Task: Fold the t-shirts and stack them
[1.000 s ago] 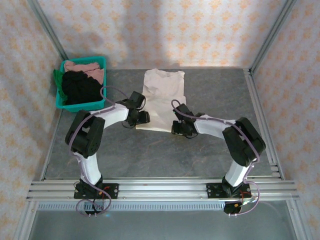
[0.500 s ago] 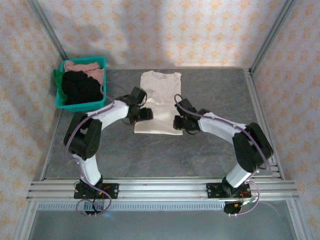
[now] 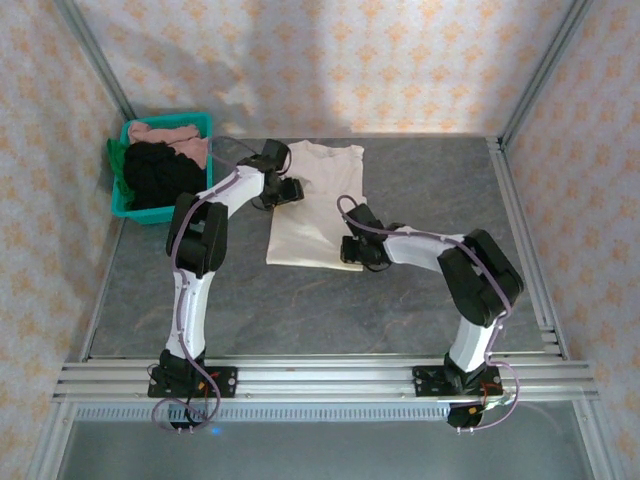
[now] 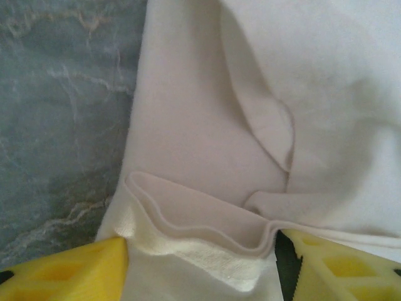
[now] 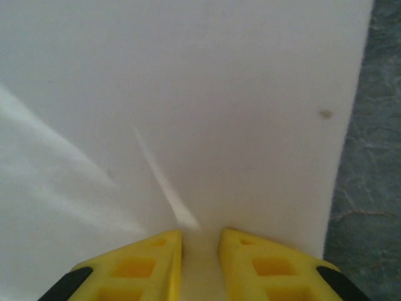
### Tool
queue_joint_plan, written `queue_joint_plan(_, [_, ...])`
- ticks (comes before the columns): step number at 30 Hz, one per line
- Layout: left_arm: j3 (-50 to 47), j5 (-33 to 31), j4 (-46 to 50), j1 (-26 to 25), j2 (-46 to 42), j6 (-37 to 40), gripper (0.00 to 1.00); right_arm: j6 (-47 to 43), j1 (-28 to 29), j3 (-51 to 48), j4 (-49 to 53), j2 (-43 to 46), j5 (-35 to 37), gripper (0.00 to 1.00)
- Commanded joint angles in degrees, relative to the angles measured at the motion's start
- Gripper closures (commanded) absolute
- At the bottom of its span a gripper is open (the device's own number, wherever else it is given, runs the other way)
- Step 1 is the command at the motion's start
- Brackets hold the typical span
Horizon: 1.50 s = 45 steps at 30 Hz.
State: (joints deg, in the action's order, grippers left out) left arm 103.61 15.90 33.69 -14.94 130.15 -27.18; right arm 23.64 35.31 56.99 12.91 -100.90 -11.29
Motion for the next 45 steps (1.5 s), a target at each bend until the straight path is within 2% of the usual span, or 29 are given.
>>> queue_joint_plan(1, [0.08,3.79,3.47,0.26,-0.52,2.1,0.31,-1.48,-0.36,-3.86,2.9,4.67,3.57,0.75])
queue_joint_plan(4, [-2.91,4.13,3.49,-0.26,-5.26,3.62,0.26,-1.17,-0.5,-5.64,3.66,8.49,4.2,0.71])
queue_joint_plan(5, [-5.09,3.3,3.24,-0.27,-8.16,3.76,0.22,-0.59,-0.42,-6.56,3.34,9.88,3.52,0.66])
queue_joint_plan(7, [-10.98,1.14,2.11,-0.27,-13.91,3.86,0.16,0.66,-0.4,-8.83,2.12,12.47,2.18,0.56])
queue_joint_plan(10, [-23.25,-0.96,-1.64,-0.34,-23.63,2.37,0.12,2.68,-0.33,-11.72,0.84,14.36,1.38,0.47])
queue_joint_plan(12, [-31.66,-2.05,-3.37,-0.97,-28.41,0.92,0.12,3.64,-0.24,-12.64,-0.76,13.76,-0.62,0.46])
queue_joint_plan(15, [-42.07,-2.07,-5.91,-2.79,-33.43,-1.87,0.18,4.75,0.03,-12.62,-3.26,11.81,-3.05,0.46])
queue_joint_plan(18, [-49.81,0.71,-10.72,-5.42,-37.15,-4.88,0.19,5.06,0.2,-11.67,-5.12,9.47,-5.17,0.48])
queue_joint_plan(22, [-56.21,6.87,-16.76,-6.51,-37.53,-6.48,0.21,4.76,0.38,-10.7,-5.23,7.63,-4.53,0.5])
queue_joint_plan(26, [-56.04,4.79,-16.82,-6.49,-35.42,-6.06,0.27,4.08,0.4,-9.83,-4.24,6.75,-1.68,0.51])
queue_joint_plan(31, [-52.57,3.91,-16.82,-6.51,-33.22,-5.37,0.29,3.76,0.38,-7.62,-4.21,4.39,-2.33,0.55])
queue_joint_plan(40, [-48.72,4.59,-18.57,-6.35,-29.83,-5.96,0.5,4.57,0.46,-3.29,-2.6,1.07,-0.53,0.68])
queue_joint_plan(45, [-46.01,5.19,-18.22,-6.42,-28.97,-5.7,0.57,5.03,0.55,-1.91,-2.53,0.22,-1.06,0.73])
